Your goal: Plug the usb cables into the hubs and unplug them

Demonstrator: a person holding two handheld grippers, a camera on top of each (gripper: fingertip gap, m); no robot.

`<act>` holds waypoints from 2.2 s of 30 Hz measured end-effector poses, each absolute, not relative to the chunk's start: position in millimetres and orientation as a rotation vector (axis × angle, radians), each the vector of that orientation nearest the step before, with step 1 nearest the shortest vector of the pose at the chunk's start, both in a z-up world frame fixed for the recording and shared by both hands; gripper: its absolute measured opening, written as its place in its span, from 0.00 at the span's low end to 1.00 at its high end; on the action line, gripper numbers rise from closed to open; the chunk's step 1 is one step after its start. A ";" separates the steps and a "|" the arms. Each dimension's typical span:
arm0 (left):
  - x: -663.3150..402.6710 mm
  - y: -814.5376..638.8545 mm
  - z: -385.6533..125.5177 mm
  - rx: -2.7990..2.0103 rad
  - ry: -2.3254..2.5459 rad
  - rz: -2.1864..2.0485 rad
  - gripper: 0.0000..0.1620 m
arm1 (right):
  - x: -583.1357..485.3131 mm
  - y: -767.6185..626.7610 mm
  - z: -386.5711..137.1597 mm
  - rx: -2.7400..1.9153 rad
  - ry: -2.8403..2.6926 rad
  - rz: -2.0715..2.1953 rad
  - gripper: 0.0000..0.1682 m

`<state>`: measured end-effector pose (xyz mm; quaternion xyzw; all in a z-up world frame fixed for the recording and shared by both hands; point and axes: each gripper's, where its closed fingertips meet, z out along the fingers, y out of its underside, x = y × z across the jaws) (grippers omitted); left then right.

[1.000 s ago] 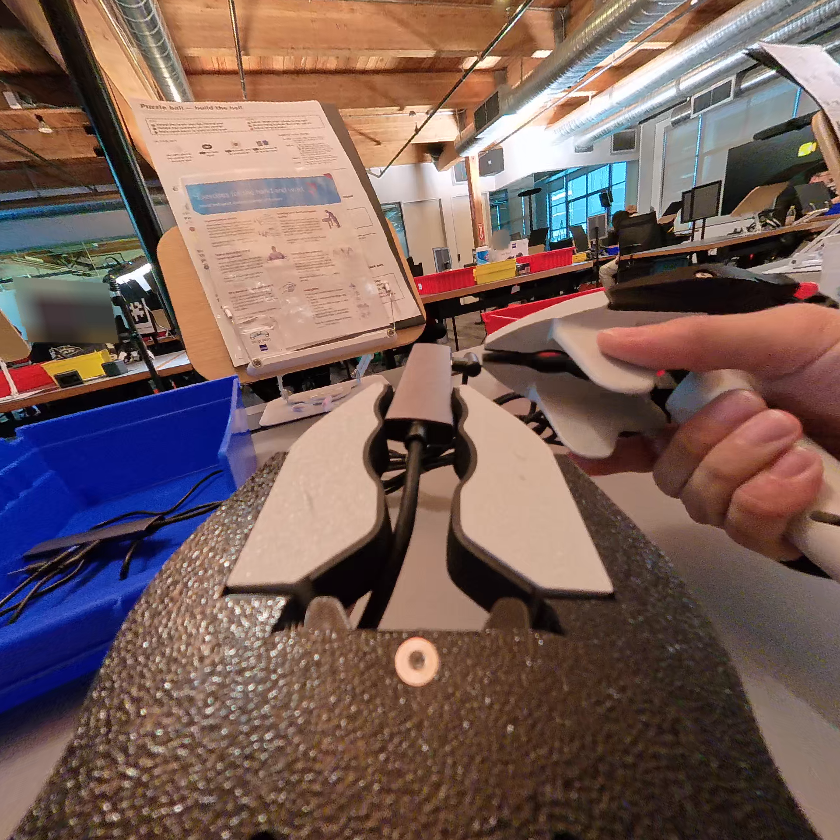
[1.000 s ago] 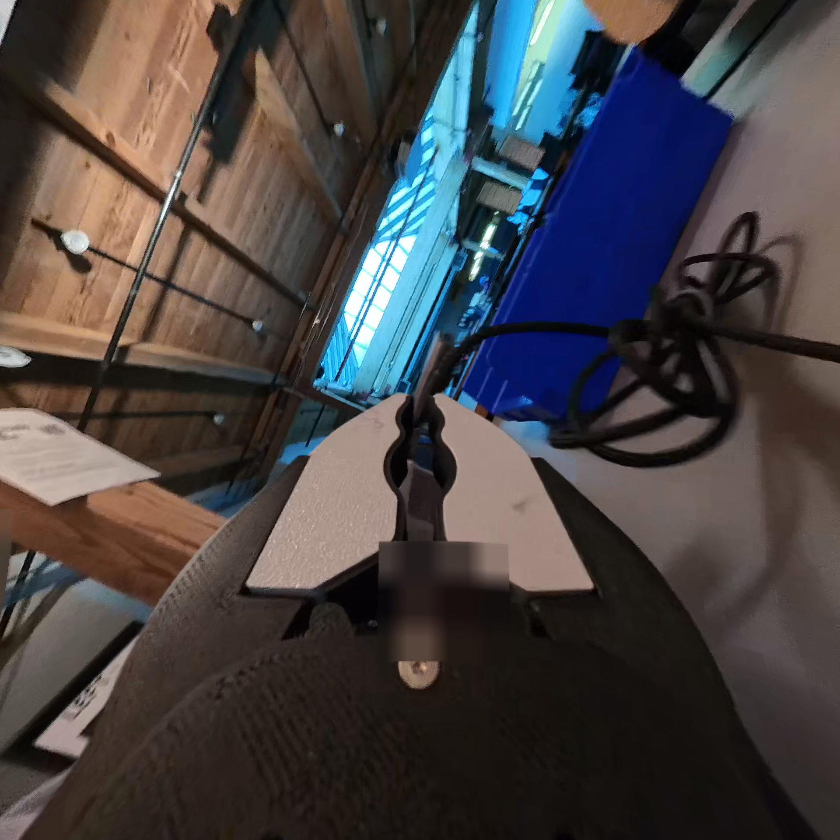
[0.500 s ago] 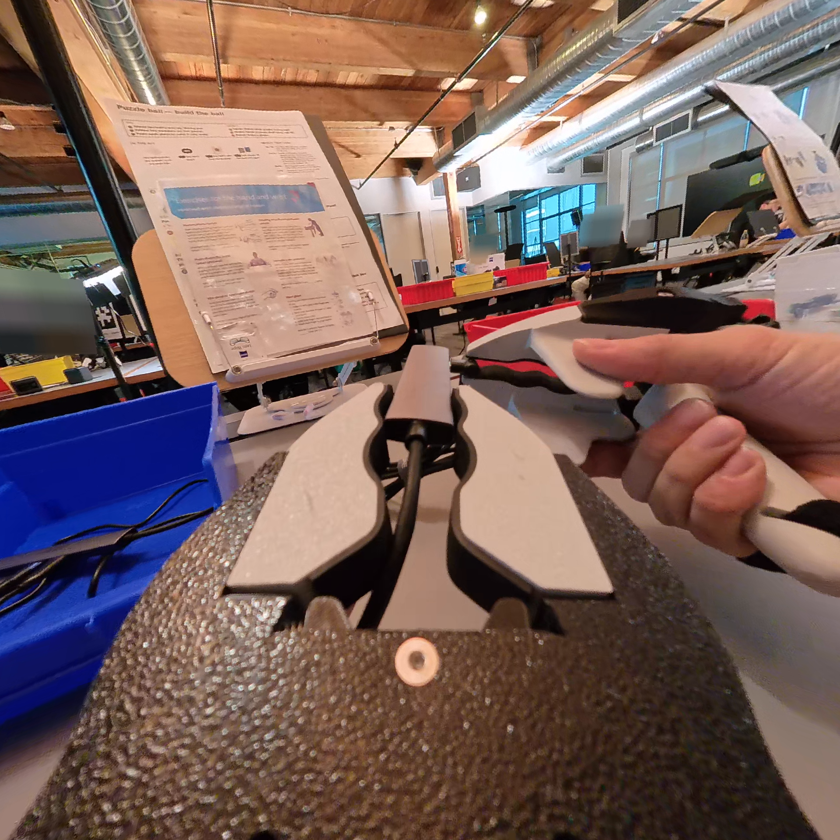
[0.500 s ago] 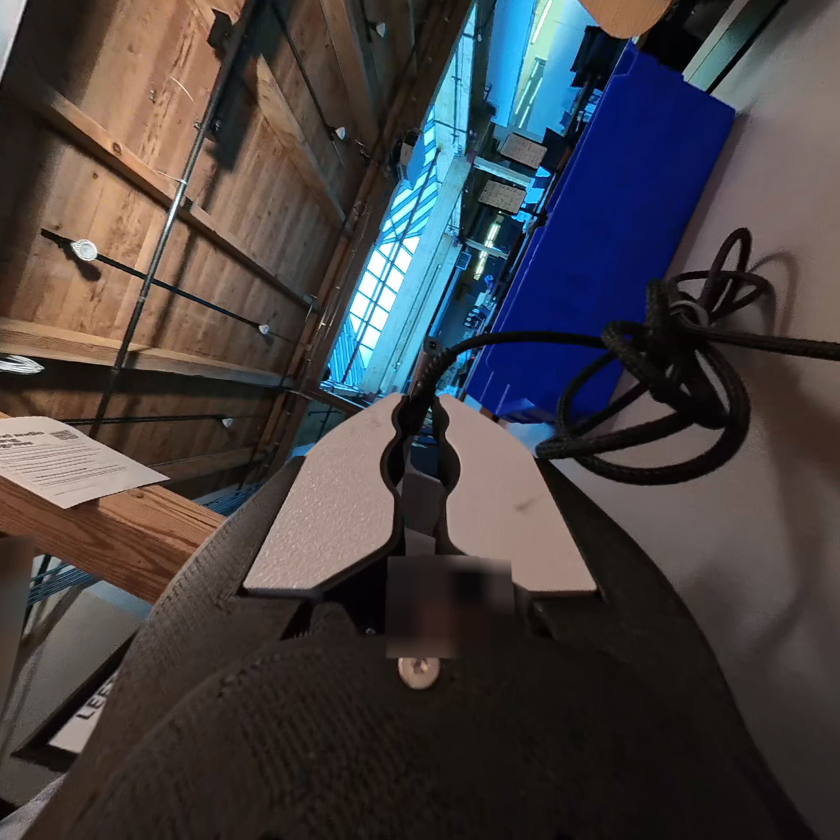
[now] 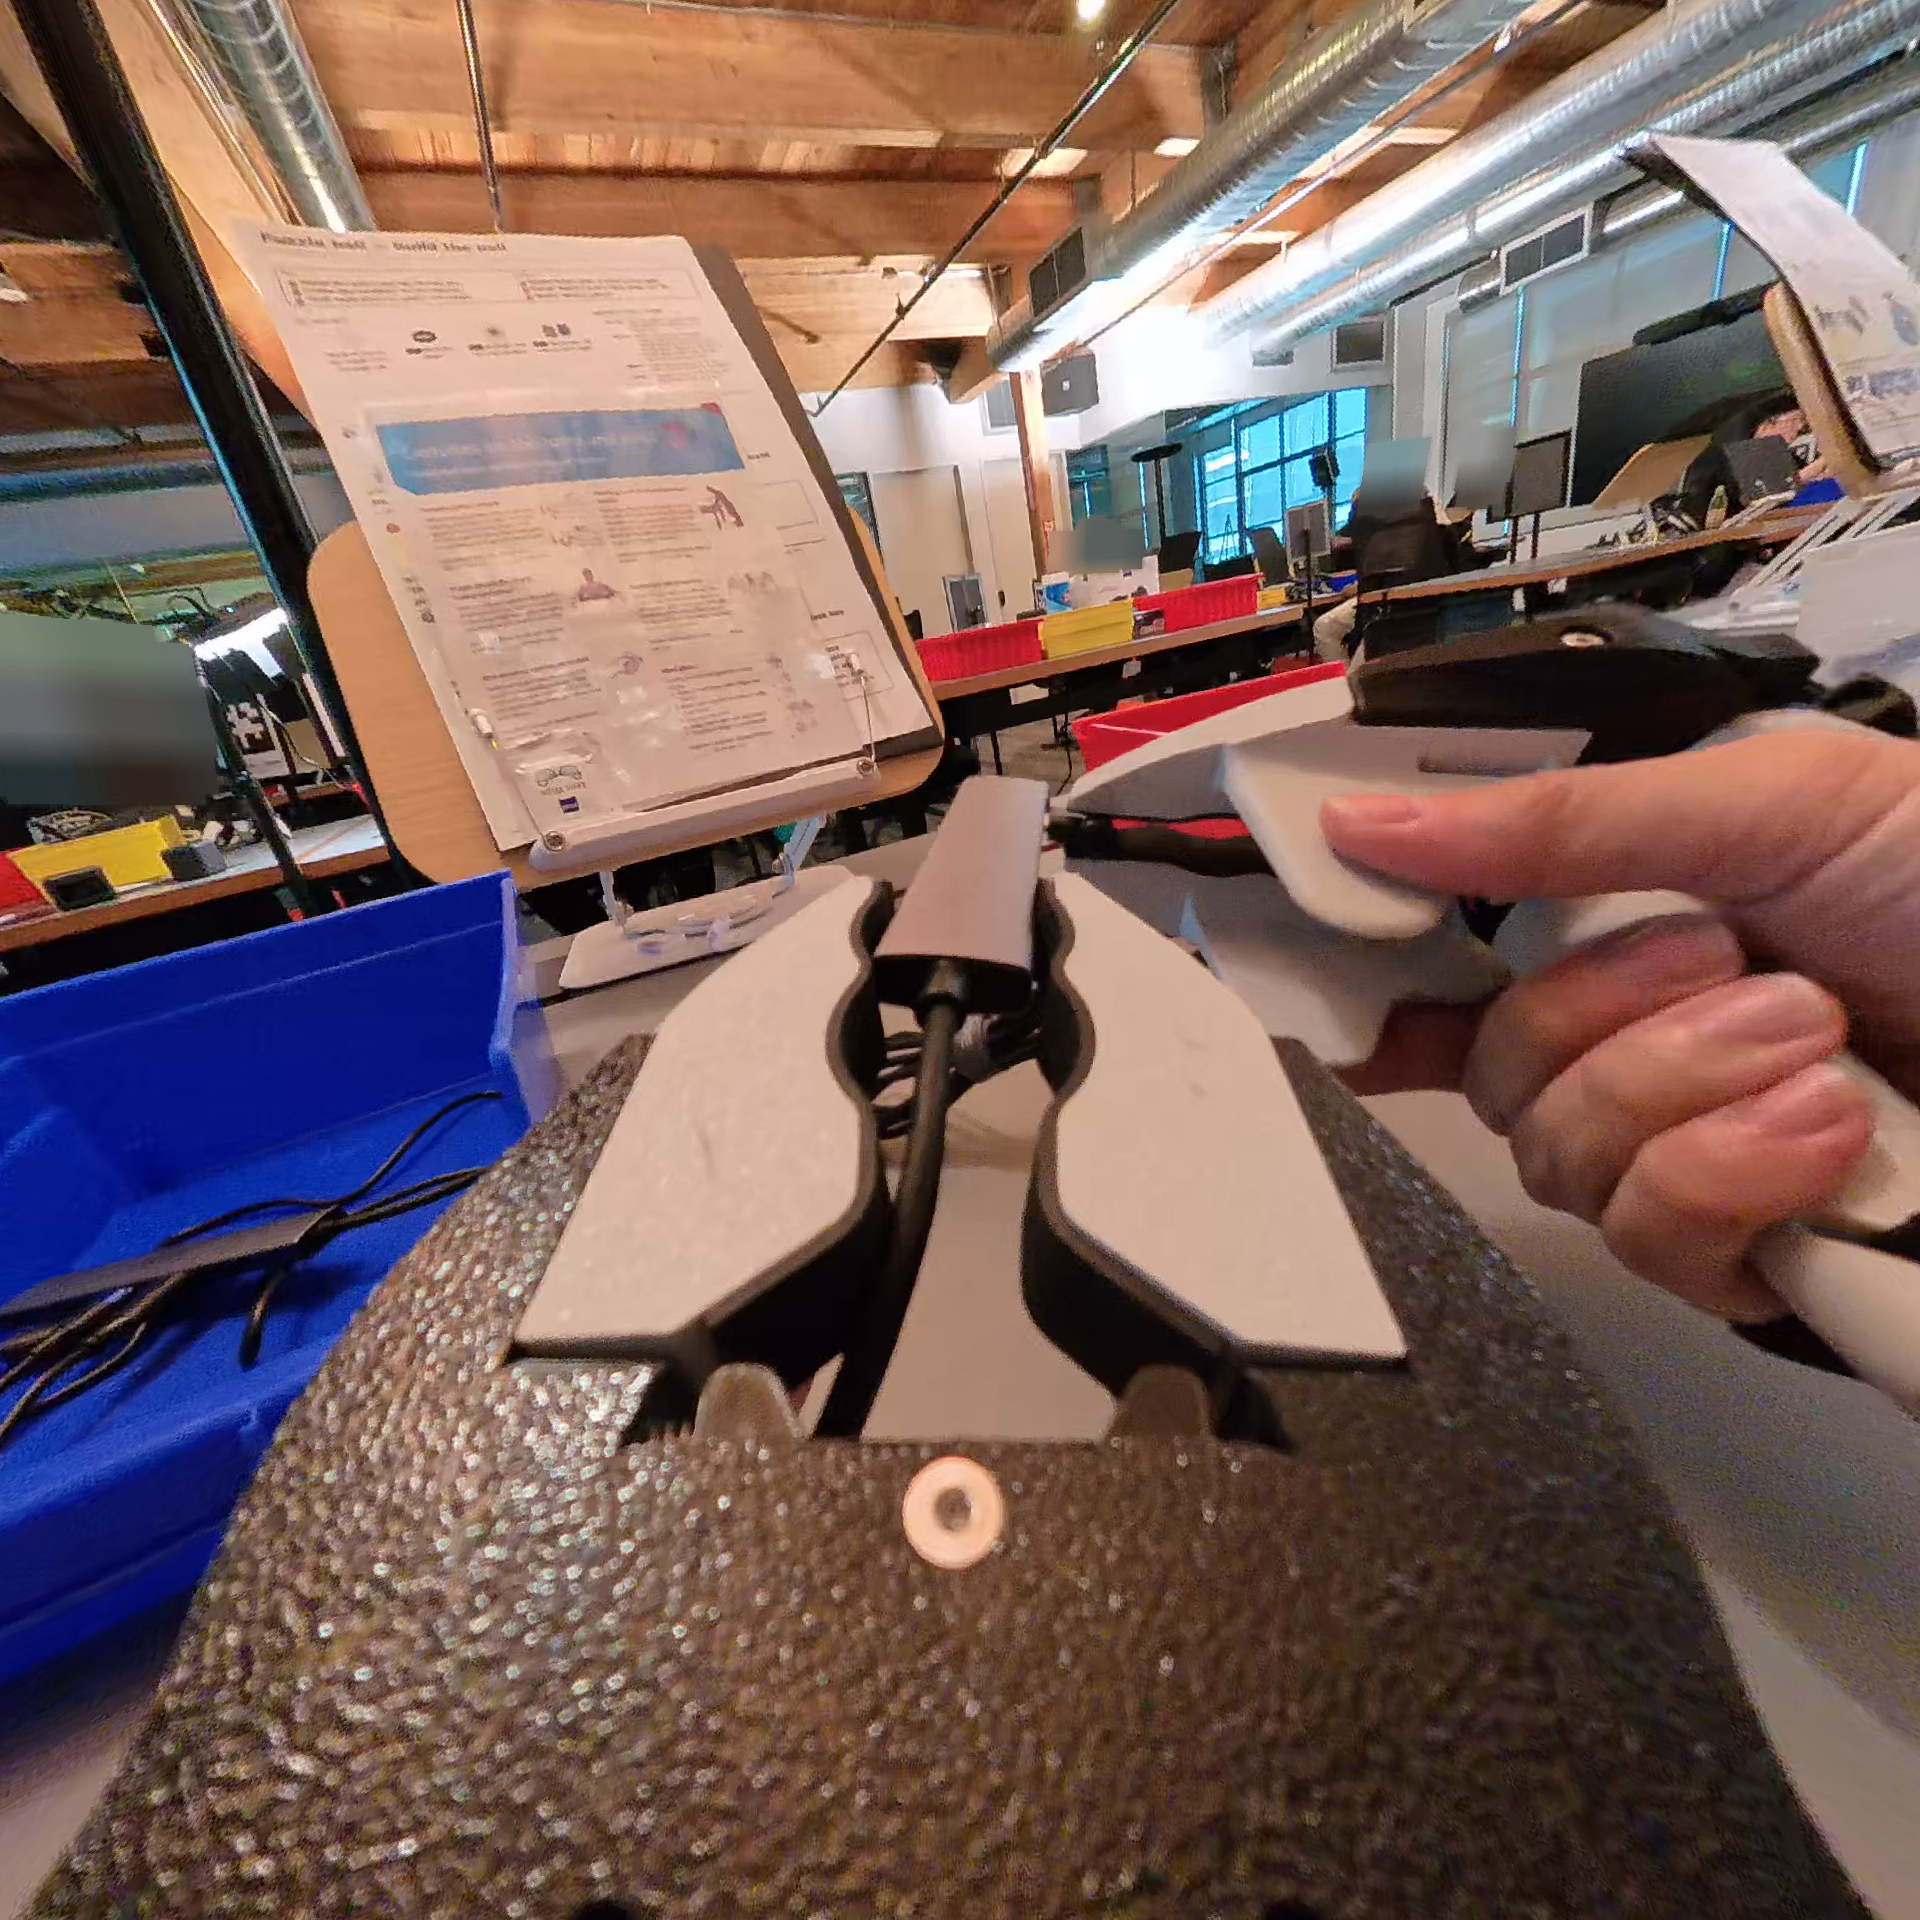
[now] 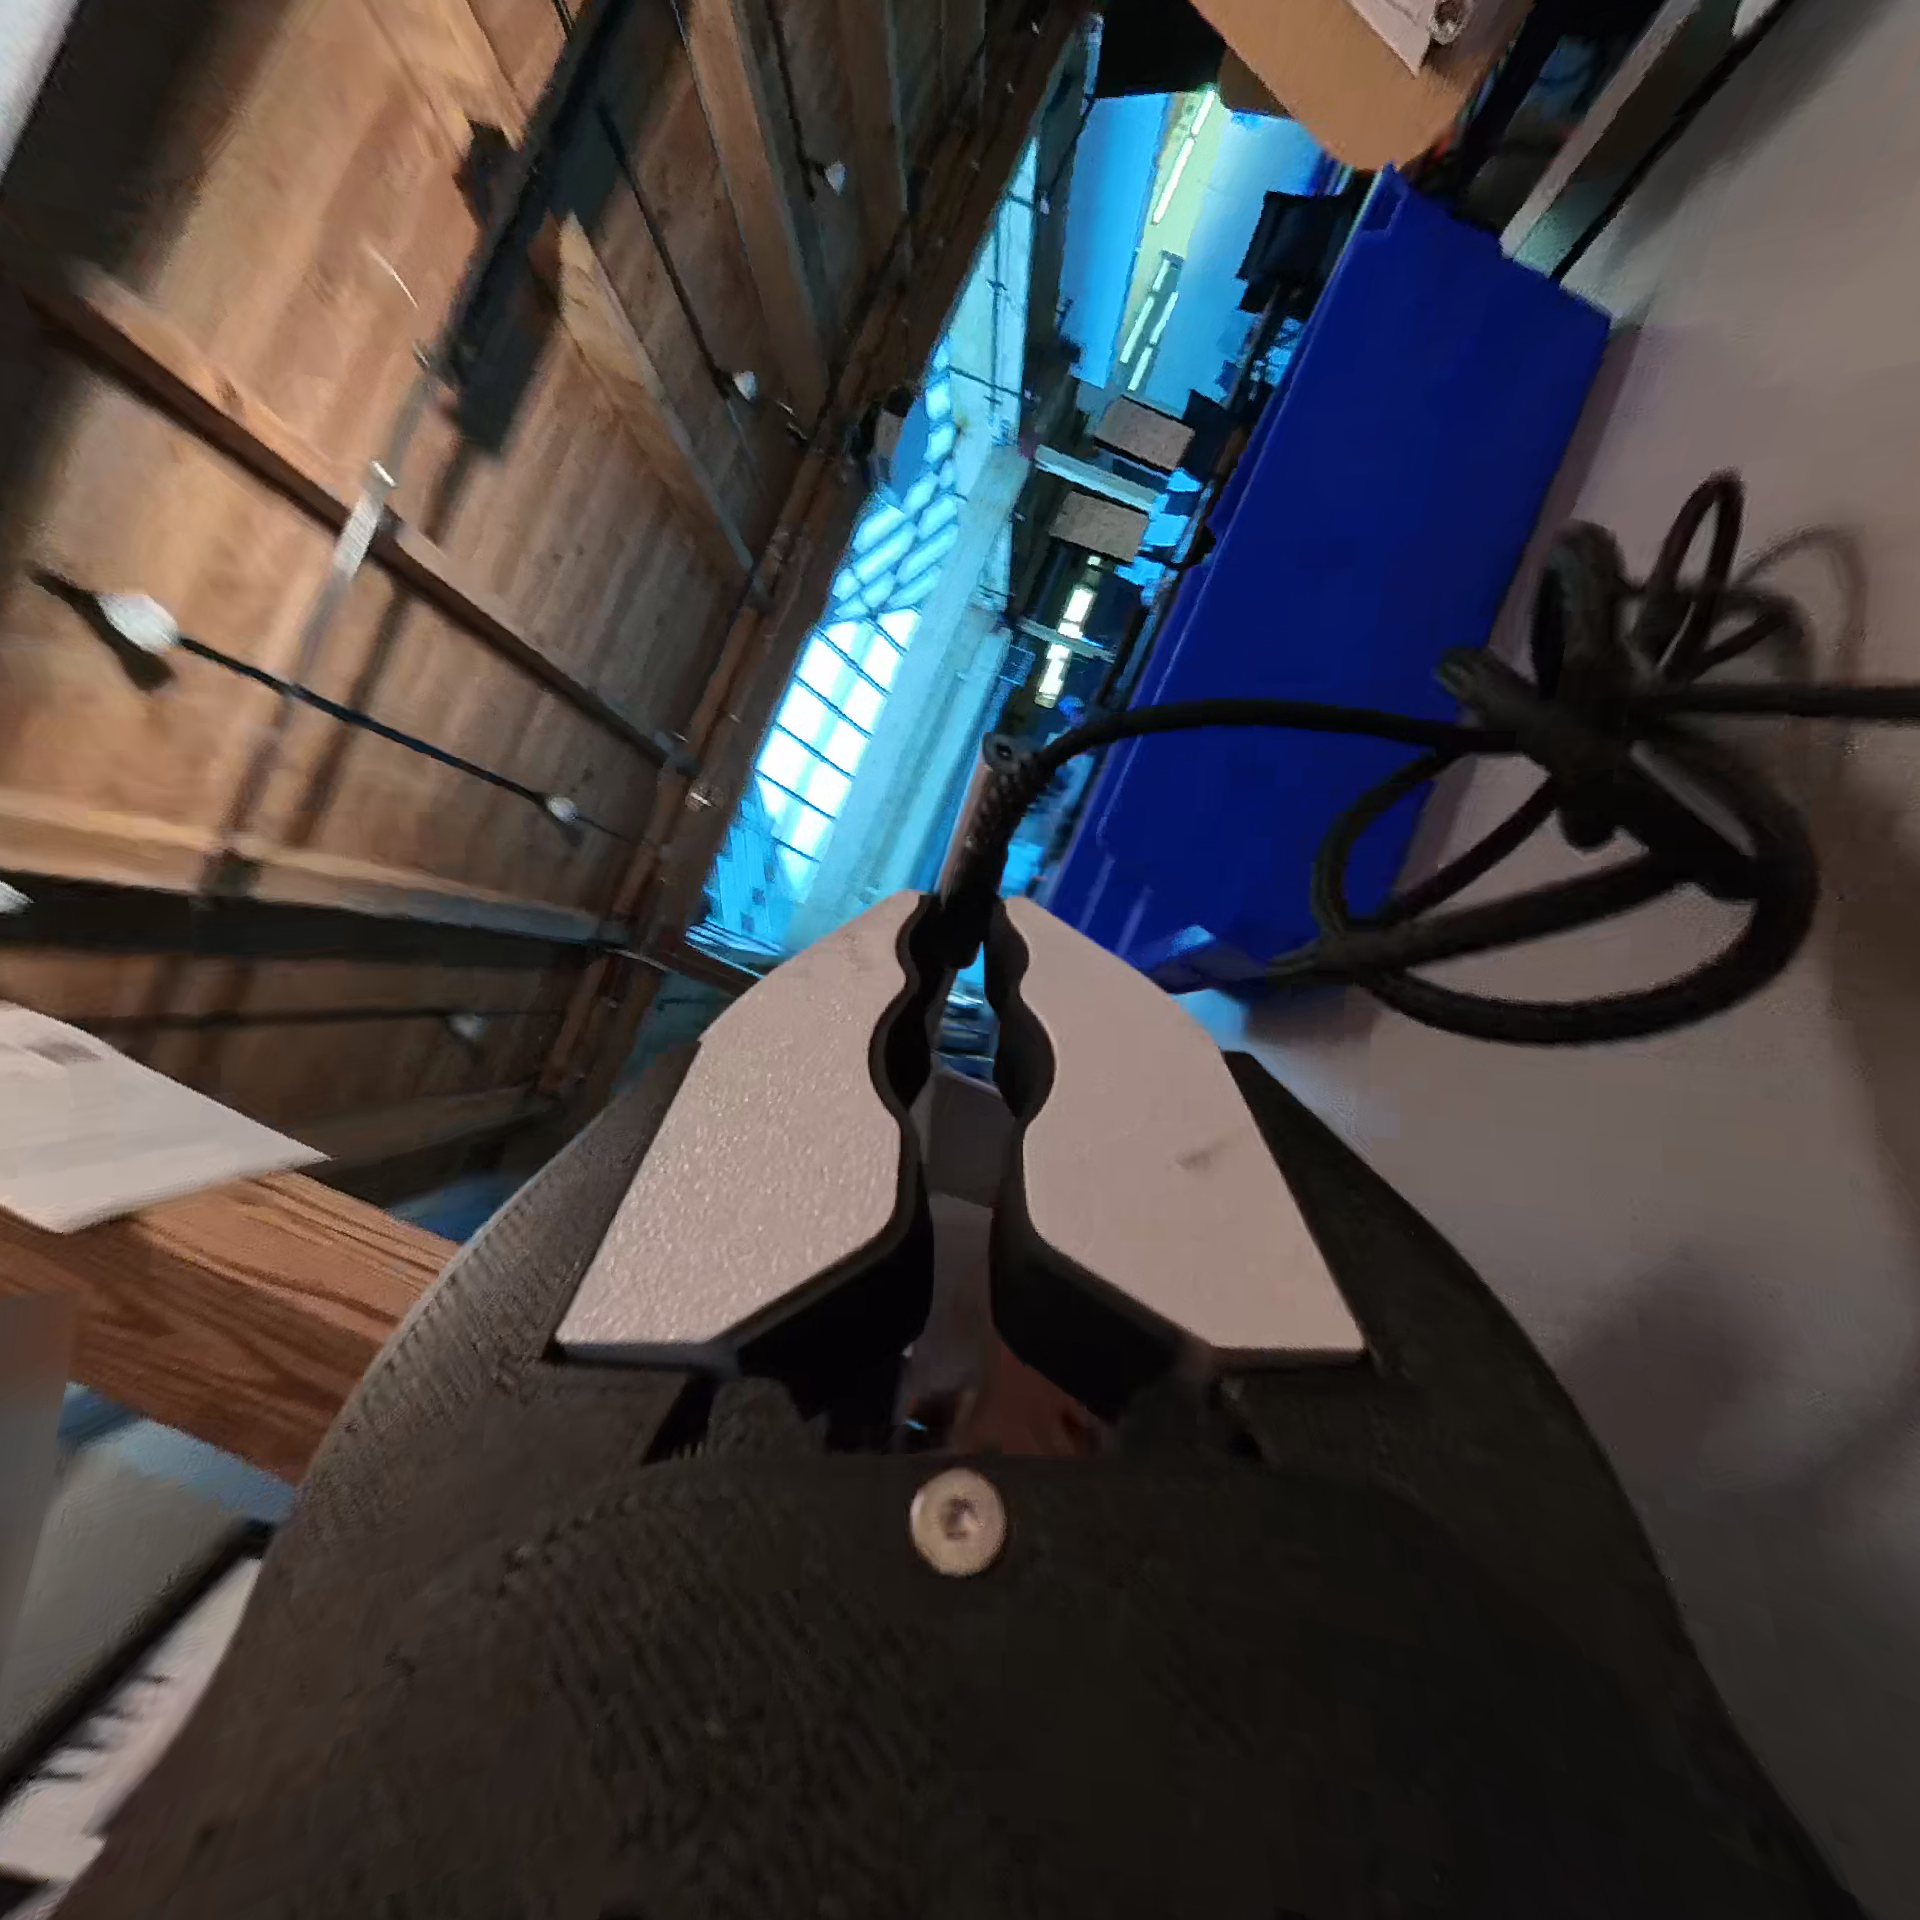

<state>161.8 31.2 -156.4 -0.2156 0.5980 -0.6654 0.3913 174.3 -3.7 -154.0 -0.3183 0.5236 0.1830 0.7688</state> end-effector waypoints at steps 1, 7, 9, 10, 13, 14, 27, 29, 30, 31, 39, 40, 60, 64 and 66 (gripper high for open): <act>160.7 29.0 -157.2 -0.534 1.528 -1.679 0.16 | 172.9 -6.9 -154.5 -0.613 1.135 0.463 0.05; 159.0 24.7 -158.1 -0.548 1.554 -1.712 0.16 | 170.2 -11.5 -155.8 -0.708 1.133 0.331 0.05; 159.8 23.8 -159.6 -0.567 1.573 -1.721 0.16 | 171.2 -12.9 -160.2 -0.660 1.138 0.382 0.05; 159.7 22.7 -160.8 -0.562 1.579 -1.700 0.16 | 171.0 -13.1 -163.0 -0.727 1.135 0.316 0.05; 181.3 66.9 -153.4 -0.766 1.372 -1.643 0.15 | 165.5 -38.7 -158.5 -0.647 1.153 0.305 0.05; 192.7 85.2 -155.2 -0.851 1.366 -1.689 0.15 | 162.0 -57.2 -166.1 -0.606 1.178 0.298 0.05; 180.8 75.6 -149.8 -0.678 1.393 -1.740 0.15 | 96.1 -113.6 -35.3 -1.124 0.892 -0.031 0.05; 180.0 72.6 -150.5 -0.659 1.405 -1.728 0.15 | 99.2 -135.6 -20.4 -1.185 0.903 -0.102 0.05; 179.8 71.3 -151.0 -0.654 1.412 -1.723 0.15 | 102.1 -146.1 -13.7 -1.191 0.909 -0.120 0.05; 179.8 70.9 -151.0 -0.652 1.412 -1.719 0.15 | 105.5 -156.2 -8.3 -1.191 0.913 -0.127 0.05; 179.2 70.4 -150.9 -0.647 1.417 -1.741 0.15 | 149.1 -221.8 -51.6 -1.305 1.066 -0.004 0.05; 179.1 70.1 -151.1 -0.645 1.419 -1.738 0.15 | 153.2 -223.8 -65.9 -1.347 1.122 0.023 0.05; 178.5 65.3 -152.6 -0.624 1.441 -1.726 0.15 | 191.0 -320.4 -203.7 -1.802 1.752 -0.335 0.17; 178.7 64.6 -152.8 -0.621 1.444 -1.718 0.15 | 189.9 -329.7 -200.8 -2.077 1.656 -0.662 0.25; 178.7 64.1 -153.0 -0.619 1.447 -1.718 0.15 | 188.7 -327.1 -195.2 -2.181 1.593 -0.776 0.30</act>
